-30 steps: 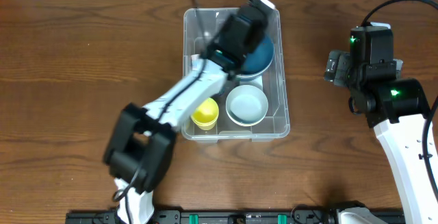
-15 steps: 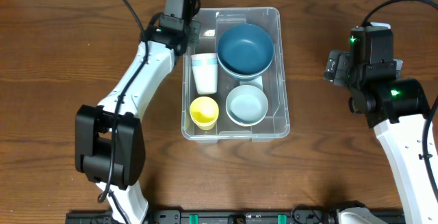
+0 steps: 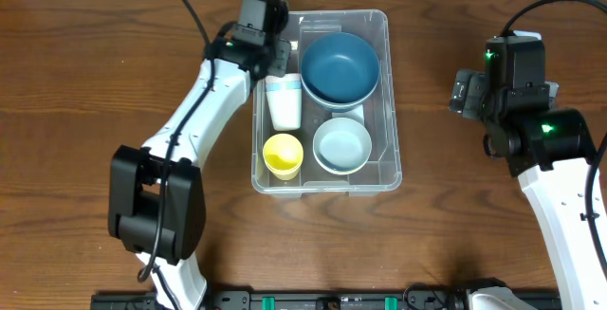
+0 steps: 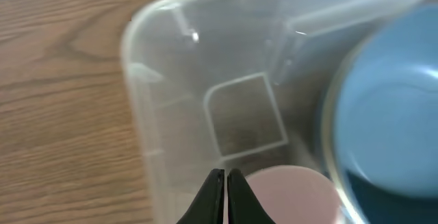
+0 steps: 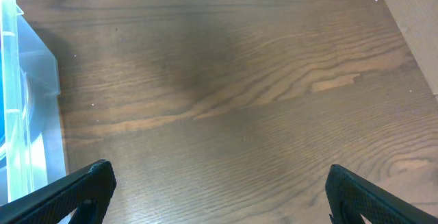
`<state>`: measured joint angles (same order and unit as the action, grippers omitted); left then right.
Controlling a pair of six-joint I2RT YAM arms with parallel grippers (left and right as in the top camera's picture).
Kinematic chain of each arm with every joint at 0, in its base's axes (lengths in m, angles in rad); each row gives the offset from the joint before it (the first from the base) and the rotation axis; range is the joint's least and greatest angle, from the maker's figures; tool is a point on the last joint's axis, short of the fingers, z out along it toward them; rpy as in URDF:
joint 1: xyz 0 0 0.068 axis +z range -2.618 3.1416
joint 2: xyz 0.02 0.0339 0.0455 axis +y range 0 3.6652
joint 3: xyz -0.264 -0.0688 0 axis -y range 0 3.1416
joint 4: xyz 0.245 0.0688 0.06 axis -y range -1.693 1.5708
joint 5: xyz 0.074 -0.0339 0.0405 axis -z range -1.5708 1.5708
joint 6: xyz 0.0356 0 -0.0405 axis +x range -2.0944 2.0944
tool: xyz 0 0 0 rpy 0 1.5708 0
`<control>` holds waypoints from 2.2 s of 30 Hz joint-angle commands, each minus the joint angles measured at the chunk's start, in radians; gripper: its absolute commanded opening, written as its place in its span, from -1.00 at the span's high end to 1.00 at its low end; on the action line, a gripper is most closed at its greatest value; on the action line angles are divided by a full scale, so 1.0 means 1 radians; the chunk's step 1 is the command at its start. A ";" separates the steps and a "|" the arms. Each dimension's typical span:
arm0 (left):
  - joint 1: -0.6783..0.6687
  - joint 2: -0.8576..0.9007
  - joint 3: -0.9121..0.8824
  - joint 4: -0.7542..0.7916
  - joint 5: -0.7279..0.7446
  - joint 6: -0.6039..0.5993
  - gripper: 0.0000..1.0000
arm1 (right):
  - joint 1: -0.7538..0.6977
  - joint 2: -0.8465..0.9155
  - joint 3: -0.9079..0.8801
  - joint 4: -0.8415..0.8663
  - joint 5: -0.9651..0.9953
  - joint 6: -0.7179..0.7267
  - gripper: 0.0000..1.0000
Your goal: Pack container
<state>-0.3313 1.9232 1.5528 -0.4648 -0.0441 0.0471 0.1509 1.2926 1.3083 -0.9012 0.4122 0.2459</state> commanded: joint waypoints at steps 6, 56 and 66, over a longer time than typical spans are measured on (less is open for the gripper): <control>-0.024 0.028 0.002 -0.052 0.014 -0.016 0.88 | -0.007 -0.010 0.015 -0.002 0.010 0.008 -0.99; -0.026 0.147 0.002 0.010 0.011 0.004 0.88 | -0.007 -0.010 0.015 -0.002 0.010 0.008 -0.99; -0.059 0.111 0.004 0.003 -0.003 0.013 0.88 | -0.007 -0.010 0.015 -0.002 0.010 0.008 -0.99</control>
<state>-0.3698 2.0274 1.5578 -0.4454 -0.0414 0.0570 0.1509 1.2926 1.3083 -0.9012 0.4122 0.2459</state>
